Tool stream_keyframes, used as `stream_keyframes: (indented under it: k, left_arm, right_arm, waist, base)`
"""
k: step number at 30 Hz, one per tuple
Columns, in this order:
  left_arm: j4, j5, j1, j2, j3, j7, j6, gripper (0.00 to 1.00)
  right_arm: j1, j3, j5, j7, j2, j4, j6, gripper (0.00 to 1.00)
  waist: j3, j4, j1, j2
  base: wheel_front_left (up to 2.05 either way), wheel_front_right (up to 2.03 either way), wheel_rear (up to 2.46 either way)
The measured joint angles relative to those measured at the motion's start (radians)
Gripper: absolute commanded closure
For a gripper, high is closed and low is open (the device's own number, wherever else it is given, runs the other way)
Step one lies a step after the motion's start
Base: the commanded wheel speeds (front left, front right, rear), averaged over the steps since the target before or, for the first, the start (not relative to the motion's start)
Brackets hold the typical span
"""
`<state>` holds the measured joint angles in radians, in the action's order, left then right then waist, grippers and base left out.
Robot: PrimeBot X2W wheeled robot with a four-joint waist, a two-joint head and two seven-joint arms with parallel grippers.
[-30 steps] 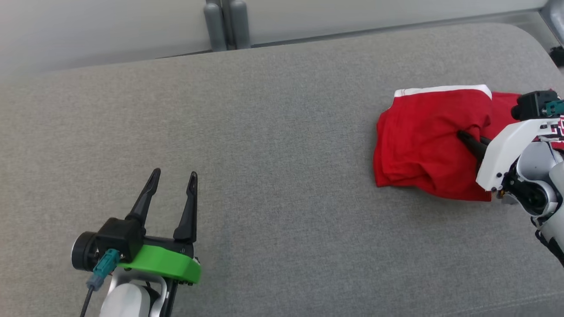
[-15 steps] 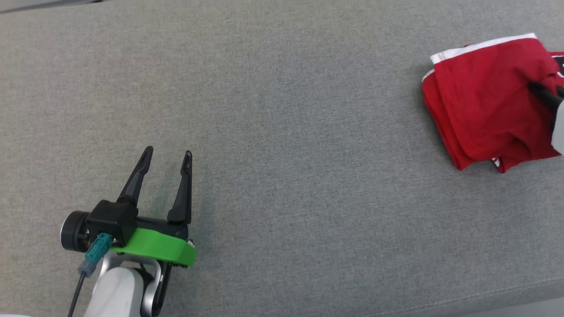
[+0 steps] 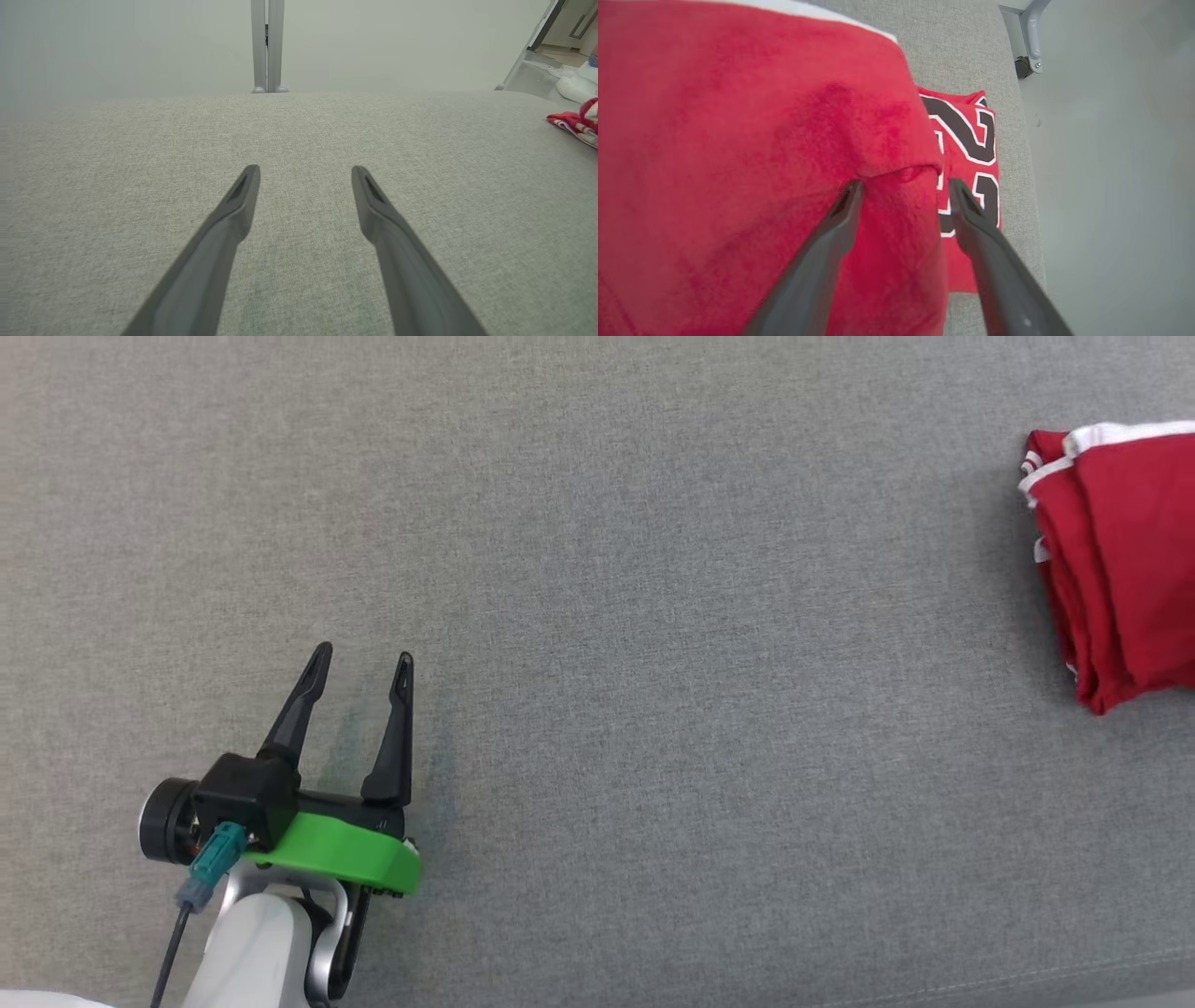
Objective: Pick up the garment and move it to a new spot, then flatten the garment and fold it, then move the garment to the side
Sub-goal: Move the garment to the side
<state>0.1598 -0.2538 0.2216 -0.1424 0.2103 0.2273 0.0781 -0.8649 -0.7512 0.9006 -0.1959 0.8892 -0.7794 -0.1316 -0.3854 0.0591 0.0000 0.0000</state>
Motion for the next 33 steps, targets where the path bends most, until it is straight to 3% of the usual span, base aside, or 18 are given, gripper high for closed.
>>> stream_keyframes:
  k: [5,12,23,33]
  left_arm:
    - [0.012,-0.006,-0.012,0.000,-0.006,0.009,-0.008,0.00]
    - [-0.008,-0.020,-0.064,-0.009,-0.051,0.020,-0.048,0.00]
    - [-0.061,-0.100,-0.181,0.002,-0.097,0.021,-0.070,0.00]
    - [-0.055,-0.096,-0.236,0.010,-0.106,0.030,-0.085,0.00]
  right_arm:
    - [0.000,0.013,-0.019,0.102,-0.028,-0.030,0.000,0.00]
    - [0.040,0.060,0.034,0.264,-0.075,0.129,0.000,0.00]
    - [0.302,0.219,0.065,0.431,-0.165,0.318,0.000,0.00]
    - [0.607,0.489,-0.126,0.458,-0.373,0.444,0.000,0.00]
  waist:
    - [0.056,0.001,0.0000,0.0000]
    - [0.164,0.006,0.0000,0.0000]
    - [0.363,0.015,0.0000,0.0000]
    - [0.447,0.011,0.0000,0.0000]
  base:
    - [0.00,0.00,0.00]
    - [0.00,0.00,0.00]
    - [0.00,0.00,0.00]
    - [0.00,0.00,0.00]
